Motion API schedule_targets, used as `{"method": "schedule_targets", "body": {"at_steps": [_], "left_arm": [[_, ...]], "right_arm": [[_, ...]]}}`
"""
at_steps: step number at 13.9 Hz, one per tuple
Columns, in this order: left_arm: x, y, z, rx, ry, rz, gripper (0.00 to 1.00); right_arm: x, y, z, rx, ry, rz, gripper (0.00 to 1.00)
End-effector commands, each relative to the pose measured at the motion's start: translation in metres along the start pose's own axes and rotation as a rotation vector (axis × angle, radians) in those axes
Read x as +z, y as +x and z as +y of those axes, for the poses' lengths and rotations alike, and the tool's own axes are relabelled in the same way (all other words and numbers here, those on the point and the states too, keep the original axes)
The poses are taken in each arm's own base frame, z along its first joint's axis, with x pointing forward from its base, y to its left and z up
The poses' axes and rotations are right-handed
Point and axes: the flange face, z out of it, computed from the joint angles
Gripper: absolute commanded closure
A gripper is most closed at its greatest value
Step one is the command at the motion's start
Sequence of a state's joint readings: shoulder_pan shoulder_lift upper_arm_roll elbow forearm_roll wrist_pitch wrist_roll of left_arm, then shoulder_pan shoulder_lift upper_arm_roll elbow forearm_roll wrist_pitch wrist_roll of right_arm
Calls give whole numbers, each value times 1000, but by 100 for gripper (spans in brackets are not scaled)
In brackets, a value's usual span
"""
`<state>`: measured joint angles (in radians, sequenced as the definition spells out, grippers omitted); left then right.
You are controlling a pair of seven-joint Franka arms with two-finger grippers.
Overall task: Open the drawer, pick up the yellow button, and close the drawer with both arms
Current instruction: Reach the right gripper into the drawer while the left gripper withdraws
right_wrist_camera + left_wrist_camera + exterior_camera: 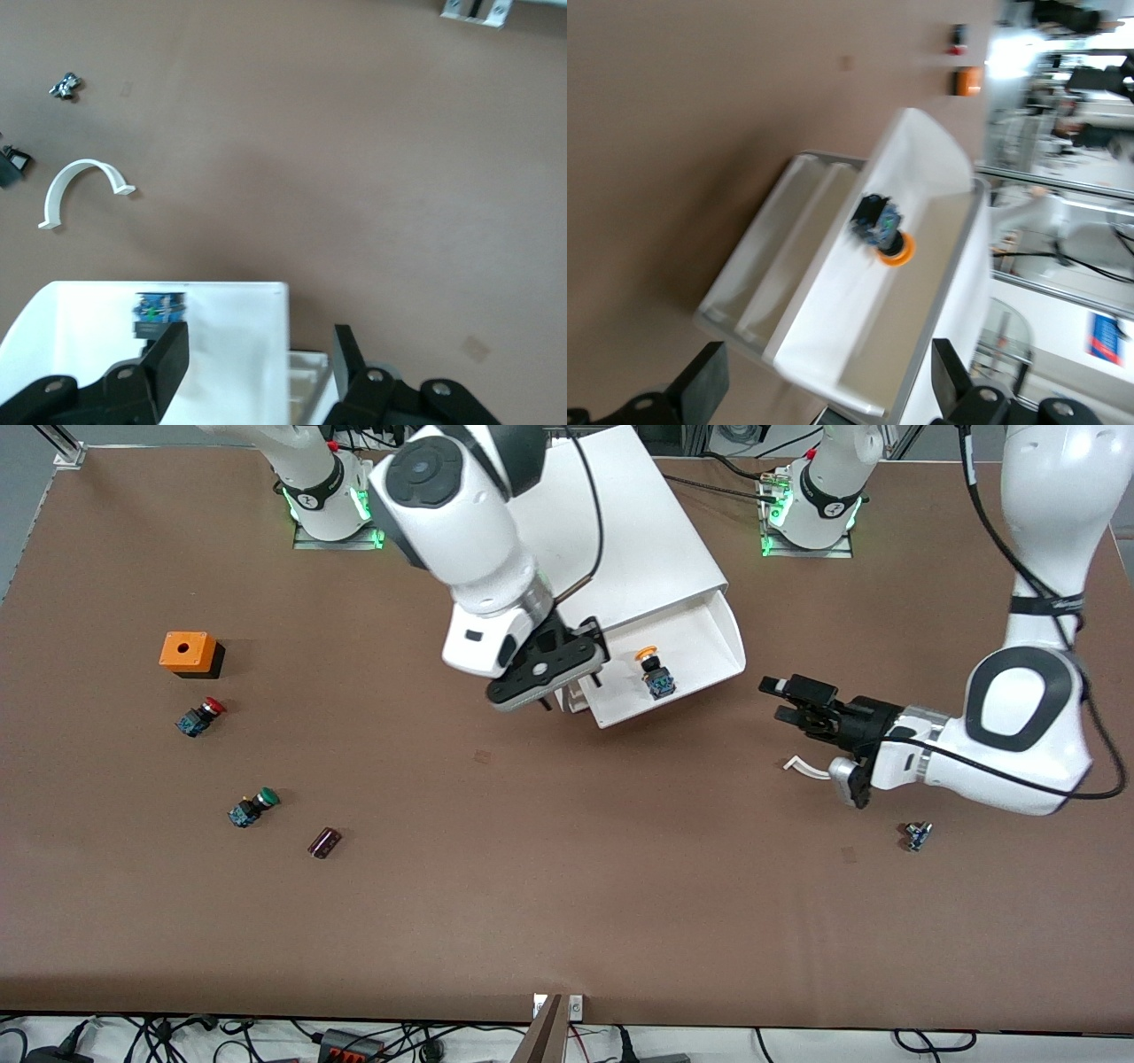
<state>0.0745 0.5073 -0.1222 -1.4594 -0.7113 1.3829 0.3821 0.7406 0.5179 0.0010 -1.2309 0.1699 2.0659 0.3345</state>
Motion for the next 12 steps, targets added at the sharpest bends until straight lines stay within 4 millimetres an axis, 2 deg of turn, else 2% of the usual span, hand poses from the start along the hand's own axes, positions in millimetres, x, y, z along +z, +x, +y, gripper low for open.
{"method": "schedule_targets", "body": {"at_steps": [1, 4, 5, 7, 9, 11, 12], "left_arm": [[-27, -13, 34, -110, 240, -17, 0], [-16, -27, 88, -137, 553, -80, 0], [-15, -30, 98, -130, 655, -91, 0], [-23, -34, 103, -127, 796, -102, 0], [-61, -35, 130, -102, 855, -1, 0], [-89, -34, 143, -98, 871, 84, 0], [-98, -33, 143, -99, 869, 105, 0]], "right_arm": [[20, -1, -28, 28, 0, 1, 31], [46, -11, -61, 33, -57, 17, 32], [54, -14, -67, 45, -72, 22, 32], [66, -19, -75, 31, -89, 18, 32], [79, -25, -84, 30, -85, 19, 32], [90, -32, -98, 64, -70, 35, 32], [95, -34, -100, 61, -74, 36, 32]]}}
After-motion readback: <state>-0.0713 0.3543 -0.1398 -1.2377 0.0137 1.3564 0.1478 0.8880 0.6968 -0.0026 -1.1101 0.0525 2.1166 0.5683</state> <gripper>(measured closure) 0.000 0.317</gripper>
